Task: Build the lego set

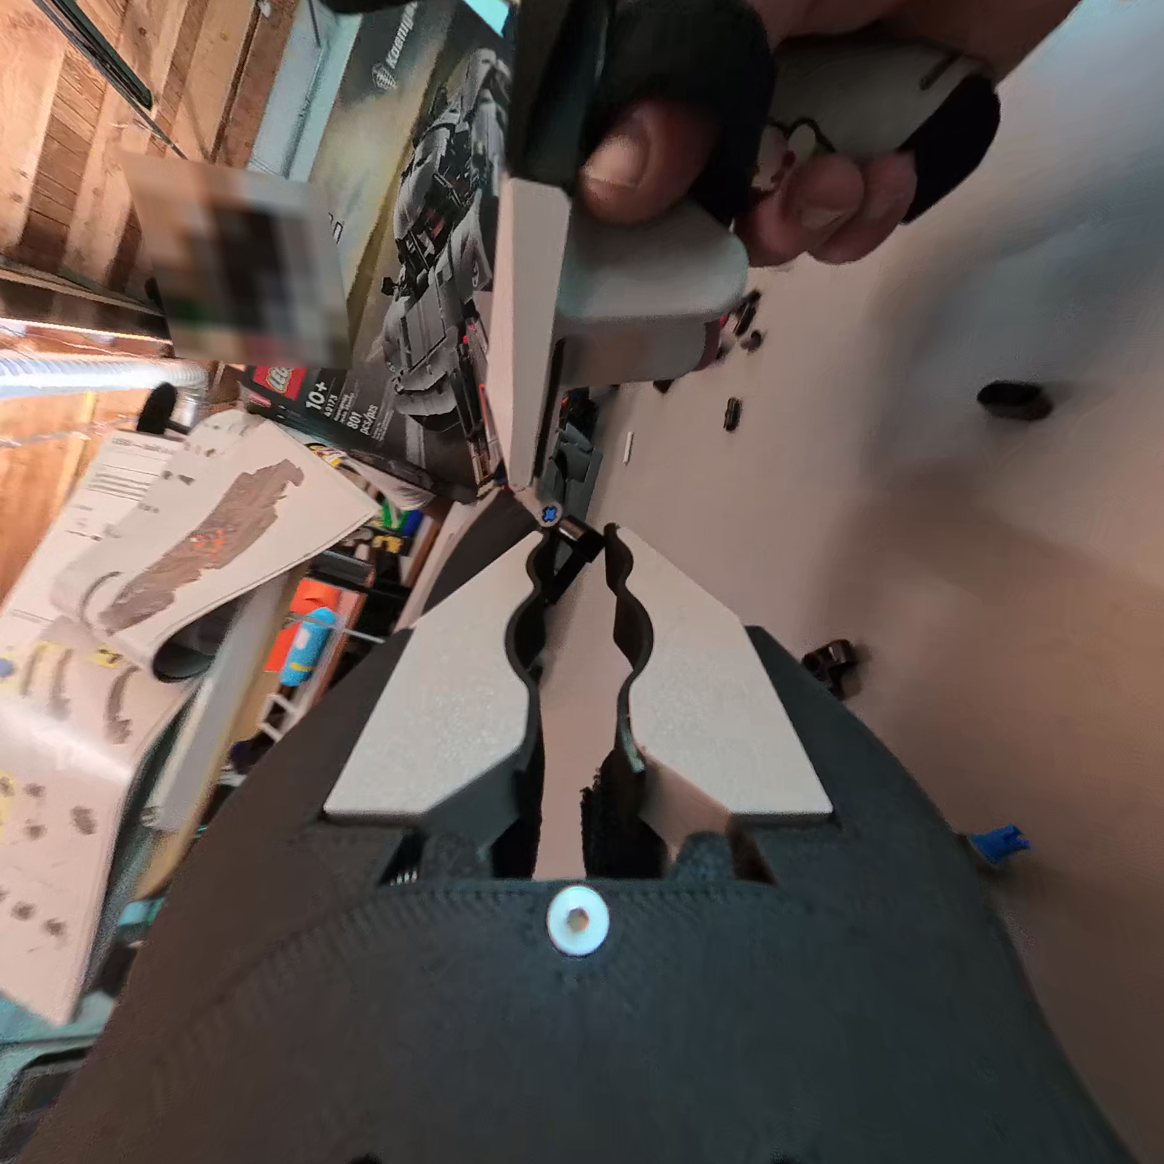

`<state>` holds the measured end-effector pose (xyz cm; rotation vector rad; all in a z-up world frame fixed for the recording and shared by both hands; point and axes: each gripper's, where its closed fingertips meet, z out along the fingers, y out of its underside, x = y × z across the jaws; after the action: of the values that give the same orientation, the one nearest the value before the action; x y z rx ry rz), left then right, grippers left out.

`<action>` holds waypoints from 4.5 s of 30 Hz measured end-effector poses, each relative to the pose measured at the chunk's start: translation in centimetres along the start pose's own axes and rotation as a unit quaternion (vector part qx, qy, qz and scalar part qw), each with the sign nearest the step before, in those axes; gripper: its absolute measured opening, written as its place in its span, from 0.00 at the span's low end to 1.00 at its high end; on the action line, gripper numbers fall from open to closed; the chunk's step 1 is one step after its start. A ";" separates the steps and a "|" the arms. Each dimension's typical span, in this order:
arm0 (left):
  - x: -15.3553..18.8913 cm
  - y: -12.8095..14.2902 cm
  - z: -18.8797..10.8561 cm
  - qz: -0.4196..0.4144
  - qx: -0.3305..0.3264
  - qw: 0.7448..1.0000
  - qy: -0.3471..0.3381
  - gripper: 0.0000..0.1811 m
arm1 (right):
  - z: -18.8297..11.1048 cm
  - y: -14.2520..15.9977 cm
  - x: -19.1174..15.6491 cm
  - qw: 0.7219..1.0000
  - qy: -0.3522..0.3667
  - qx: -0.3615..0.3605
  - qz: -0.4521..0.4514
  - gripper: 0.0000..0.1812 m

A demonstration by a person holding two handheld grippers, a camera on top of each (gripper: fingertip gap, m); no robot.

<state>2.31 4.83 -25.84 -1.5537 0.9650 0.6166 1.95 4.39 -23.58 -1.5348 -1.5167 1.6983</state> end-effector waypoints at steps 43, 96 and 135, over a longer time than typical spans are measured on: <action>-5.4 -0.7 -7.5 -0.463 0.282 0.805 0.241 0.16 | 3.4 -4.9 -2.6 0.649 0.434 -0.170 -0.601 0.00; -5.5 -3.0 -6.8 -0.113 0.203 0.973 0.012 0.08 | 1.6 -5.2 -3.8 0.647 0.459 -0.060 -0.606 0.04; -3.3 -1.1 -6.0 -0.296 0.230 0.916 0.141 0.08 | 1.1 -3.7 -2.3 0.624 0.481 -0.128 -0.603 0.01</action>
<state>0.77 -0.21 -21.29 -1.4169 0.7181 -0.2579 0.36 3.27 -19.51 -0.7456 -1.4636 -0.1647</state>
